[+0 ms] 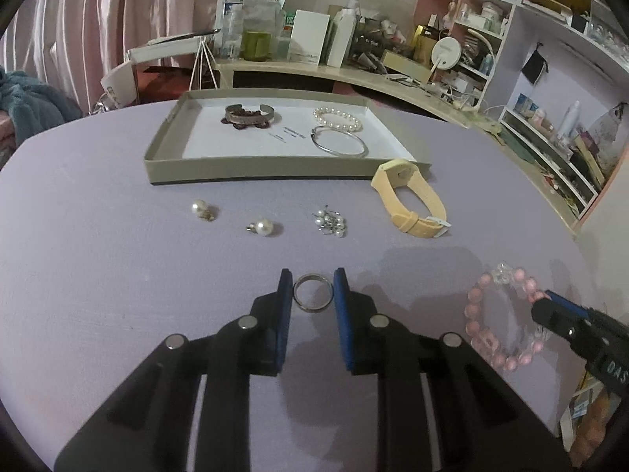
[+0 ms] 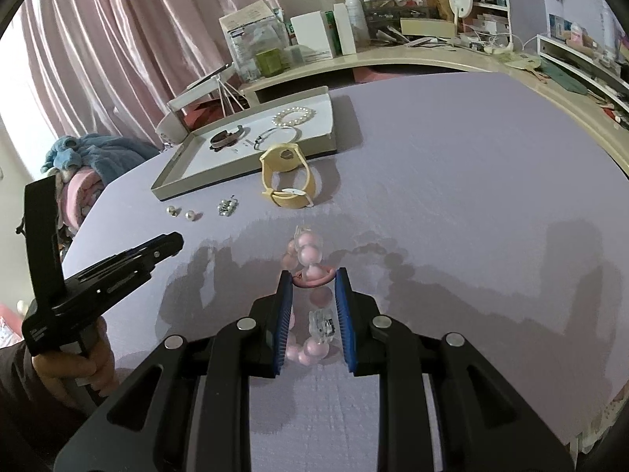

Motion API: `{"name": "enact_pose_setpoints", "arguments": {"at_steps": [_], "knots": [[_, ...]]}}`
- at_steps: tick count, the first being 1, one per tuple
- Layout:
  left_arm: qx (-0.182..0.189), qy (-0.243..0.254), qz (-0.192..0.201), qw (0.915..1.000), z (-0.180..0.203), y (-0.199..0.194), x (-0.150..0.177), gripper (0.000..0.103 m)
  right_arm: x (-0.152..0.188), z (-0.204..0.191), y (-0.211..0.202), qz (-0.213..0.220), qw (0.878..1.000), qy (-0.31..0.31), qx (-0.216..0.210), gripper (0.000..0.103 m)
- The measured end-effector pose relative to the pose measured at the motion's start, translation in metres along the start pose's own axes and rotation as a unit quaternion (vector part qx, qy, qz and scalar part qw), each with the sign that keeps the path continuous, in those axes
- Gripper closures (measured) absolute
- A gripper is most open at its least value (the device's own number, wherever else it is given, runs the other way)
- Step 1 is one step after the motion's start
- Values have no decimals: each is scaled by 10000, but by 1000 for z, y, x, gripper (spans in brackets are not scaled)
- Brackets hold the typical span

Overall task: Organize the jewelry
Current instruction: 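Grasp the silver ring with the left tool while the right tool lifts the pink bracelet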

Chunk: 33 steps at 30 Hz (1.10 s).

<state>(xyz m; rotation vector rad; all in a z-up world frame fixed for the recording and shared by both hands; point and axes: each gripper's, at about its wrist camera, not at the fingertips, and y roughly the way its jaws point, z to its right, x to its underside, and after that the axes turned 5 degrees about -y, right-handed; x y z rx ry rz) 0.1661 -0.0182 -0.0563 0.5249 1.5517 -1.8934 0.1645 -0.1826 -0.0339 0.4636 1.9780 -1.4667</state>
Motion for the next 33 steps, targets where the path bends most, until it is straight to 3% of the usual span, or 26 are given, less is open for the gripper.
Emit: {"name": "enact_pose_setpoints", "arguments": {"at_steps": [33], "knots": [[-543, -437, 519, 9962, -55, -61, -30, 82, -70, -39, -22, 834, 9939, -475, -540, 80]]}}
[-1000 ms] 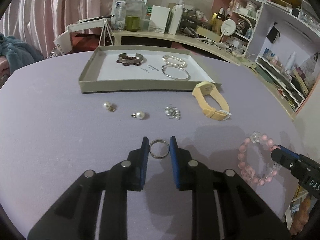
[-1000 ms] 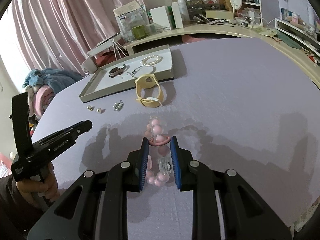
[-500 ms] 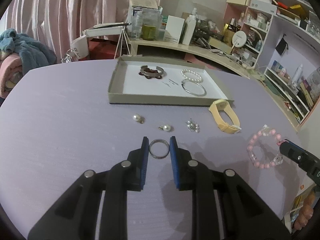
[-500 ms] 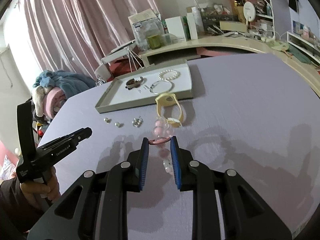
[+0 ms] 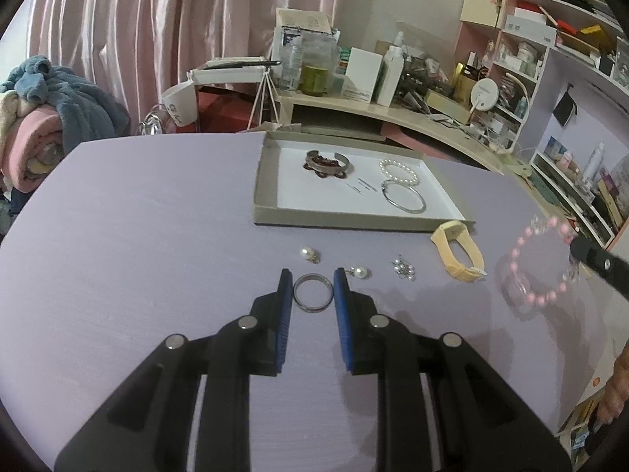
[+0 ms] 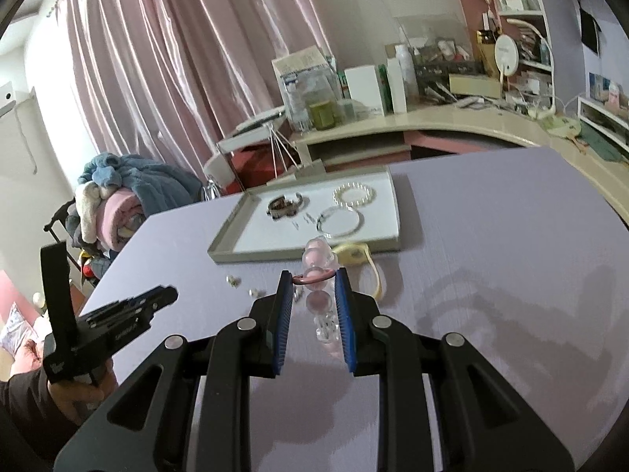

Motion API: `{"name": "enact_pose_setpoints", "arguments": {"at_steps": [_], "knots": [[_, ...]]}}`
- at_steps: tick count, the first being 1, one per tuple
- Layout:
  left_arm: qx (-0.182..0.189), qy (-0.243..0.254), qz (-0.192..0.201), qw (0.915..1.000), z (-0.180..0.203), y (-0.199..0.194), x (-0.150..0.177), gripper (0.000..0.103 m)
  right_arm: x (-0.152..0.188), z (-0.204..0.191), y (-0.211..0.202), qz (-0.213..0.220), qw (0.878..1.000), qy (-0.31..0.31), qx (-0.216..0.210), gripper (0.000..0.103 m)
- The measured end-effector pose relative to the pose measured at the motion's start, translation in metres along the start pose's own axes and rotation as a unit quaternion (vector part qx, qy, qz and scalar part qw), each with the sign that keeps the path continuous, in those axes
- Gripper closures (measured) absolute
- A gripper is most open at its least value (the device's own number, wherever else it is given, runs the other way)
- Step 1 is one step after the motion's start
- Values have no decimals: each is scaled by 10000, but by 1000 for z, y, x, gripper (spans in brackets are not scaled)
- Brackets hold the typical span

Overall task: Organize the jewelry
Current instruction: 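Grasp the silver ring with the left tool while the right tool lifts the pink bracelet, then carry the ring and pink bracelet into the white tray and open both tools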

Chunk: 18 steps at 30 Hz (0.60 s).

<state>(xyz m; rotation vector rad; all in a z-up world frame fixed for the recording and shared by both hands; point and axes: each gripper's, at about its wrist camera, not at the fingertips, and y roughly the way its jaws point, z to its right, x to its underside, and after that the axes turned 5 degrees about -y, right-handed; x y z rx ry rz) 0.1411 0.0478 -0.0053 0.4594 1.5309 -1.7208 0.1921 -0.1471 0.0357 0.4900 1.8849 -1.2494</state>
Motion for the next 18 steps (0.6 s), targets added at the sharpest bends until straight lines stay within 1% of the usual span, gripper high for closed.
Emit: {"name": "enact_pose_setpoints", "arguments": {"at_steps": [7, 12, 18], "knots": [[-89, -18, 152, 9998, -11, -8, -20, 82, -33, 0, 10, 250, 9996, -121, 13, 80], [-58, -35, 306, 9995, -14, -8, -45, 82, -60, 0, 21, 415, 9987, -268, 109, 80], [7, 35, 526, 9986, -10, -1, -84, 82, -93, 0, 43, 519, 9977, -397, 188, 80]]}}
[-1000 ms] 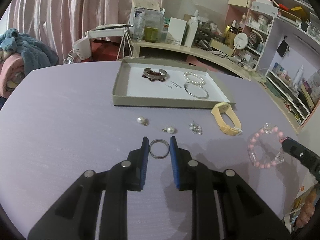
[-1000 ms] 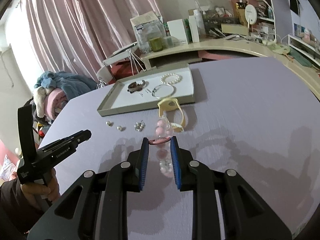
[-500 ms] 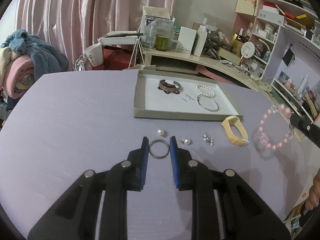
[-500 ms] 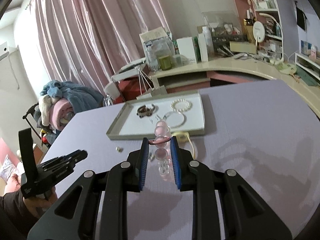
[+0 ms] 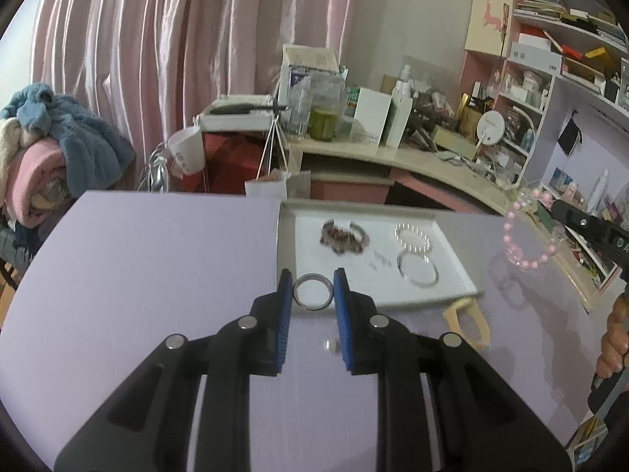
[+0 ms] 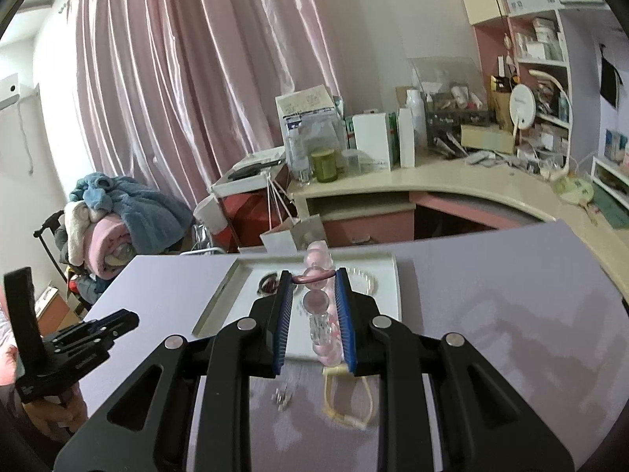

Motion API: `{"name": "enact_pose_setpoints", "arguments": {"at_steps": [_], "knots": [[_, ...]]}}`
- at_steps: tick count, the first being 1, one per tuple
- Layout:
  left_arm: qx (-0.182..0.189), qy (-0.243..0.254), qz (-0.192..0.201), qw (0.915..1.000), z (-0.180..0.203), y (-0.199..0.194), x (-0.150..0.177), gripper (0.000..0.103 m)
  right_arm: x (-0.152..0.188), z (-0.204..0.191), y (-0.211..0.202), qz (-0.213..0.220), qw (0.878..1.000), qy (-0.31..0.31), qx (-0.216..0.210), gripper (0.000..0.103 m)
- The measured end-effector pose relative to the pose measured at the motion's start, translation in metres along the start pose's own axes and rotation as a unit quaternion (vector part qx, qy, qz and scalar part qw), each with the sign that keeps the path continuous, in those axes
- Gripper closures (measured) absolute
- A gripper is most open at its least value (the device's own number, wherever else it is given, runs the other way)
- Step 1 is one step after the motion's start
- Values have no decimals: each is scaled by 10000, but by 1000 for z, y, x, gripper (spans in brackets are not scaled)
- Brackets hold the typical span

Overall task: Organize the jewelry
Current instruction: 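Carry the ring and pink bracelet into the white tray and open both tools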

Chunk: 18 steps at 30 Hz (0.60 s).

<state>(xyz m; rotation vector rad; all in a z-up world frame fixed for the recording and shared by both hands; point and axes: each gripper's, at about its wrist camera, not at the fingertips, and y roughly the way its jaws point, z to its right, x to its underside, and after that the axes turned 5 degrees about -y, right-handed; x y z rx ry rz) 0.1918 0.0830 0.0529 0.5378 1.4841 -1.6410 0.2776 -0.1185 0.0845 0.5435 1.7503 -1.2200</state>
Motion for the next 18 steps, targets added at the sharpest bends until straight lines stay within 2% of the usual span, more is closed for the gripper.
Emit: {"name": "enact_pose_setpoints", "arguments": {"at_steps": [8, 18], "knots": [[87, 84, 186, 9998, 5, 22, -42, 82, -23, -4, 44, -102, 9998, -177, -82, 80], [193, 142, 25, 9997, 13, 68, -59, 82, -11, -3, 117, -717, 9971, -29, -245, 80]]}}
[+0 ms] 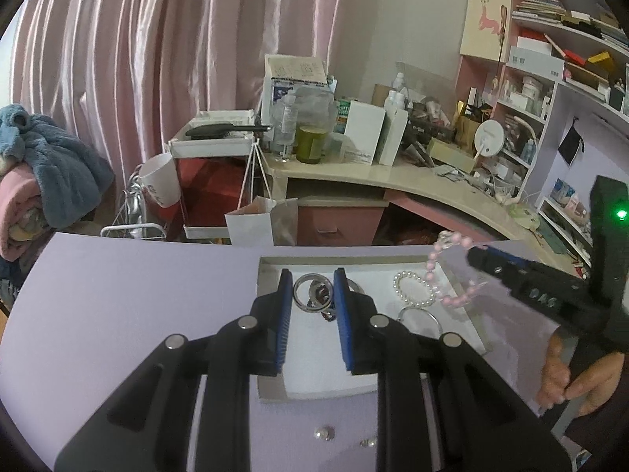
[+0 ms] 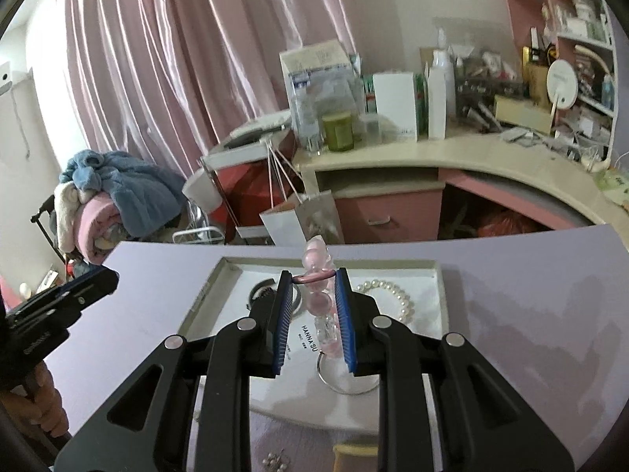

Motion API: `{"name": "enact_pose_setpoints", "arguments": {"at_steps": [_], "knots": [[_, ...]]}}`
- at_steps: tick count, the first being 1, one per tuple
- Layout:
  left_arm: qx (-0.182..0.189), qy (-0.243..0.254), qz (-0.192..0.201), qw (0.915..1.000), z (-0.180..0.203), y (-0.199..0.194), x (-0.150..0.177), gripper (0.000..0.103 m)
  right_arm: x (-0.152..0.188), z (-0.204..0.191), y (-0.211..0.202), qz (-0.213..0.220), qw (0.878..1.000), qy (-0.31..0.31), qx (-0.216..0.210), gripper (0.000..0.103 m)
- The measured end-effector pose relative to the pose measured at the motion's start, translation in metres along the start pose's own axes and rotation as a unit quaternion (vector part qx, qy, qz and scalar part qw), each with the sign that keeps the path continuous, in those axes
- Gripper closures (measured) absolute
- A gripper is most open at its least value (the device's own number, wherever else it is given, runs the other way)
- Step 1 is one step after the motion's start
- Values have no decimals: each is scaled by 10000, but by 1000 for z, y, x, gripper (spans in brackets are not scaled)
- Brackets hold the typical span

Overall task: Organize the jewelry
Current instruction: 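Carry the ring and pink bracelet into the white tray and open both tools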

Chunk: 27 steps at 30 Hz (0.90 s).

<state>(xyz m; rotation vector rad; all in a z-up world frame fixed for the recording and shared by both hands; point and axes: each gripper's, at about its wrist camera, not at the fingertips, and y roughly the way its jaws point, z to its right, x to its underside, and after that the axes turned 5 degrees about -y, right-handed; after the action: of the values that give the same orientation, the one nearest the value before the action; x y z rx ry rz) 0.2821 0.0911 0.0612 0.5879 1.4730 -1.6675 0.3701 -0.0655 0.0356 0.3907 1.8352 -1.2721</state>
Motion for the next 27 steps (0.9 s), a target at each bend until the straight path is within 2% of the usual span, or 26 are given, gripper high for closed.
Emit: {"name": "enact_pose_setpoints", "arguments": {"at_steps": [5, 6, 7, 8, 9, 19, 27], "knots": [[59, 10, -152, 9999, 2, 22, 0, 82, 2, 5, 20, -191, 9998, 3, 69, 79], [69, 17, -174, 9998, 3, 26, 1, 82, 3, 5, 20, -183, 9997, -31, 126, 71], [79, 26, -194, 9998, 3, 29, 2, 82, 2, 6, 19, -168, 9997, -53, 167, 52], [100, 38, -222, 9997, 4, 33, 2, 82, 3, 7, 17, -121, 9997, -59, 212, 45], [114, 47, -244, 9996, 4, 36, 2, 82, 4, 9, 12, -32, 9997, -56, 255, 43], [249, 156, -451, 9985, 16, 58, 9, 82, 16, 39, -4, -54, 9979, 465, 445, 43], [181, 291, -725, 9968, 19, 90, 21, 82, 30, 51, -6, -191, 9960, 727, 487, 43]]}}
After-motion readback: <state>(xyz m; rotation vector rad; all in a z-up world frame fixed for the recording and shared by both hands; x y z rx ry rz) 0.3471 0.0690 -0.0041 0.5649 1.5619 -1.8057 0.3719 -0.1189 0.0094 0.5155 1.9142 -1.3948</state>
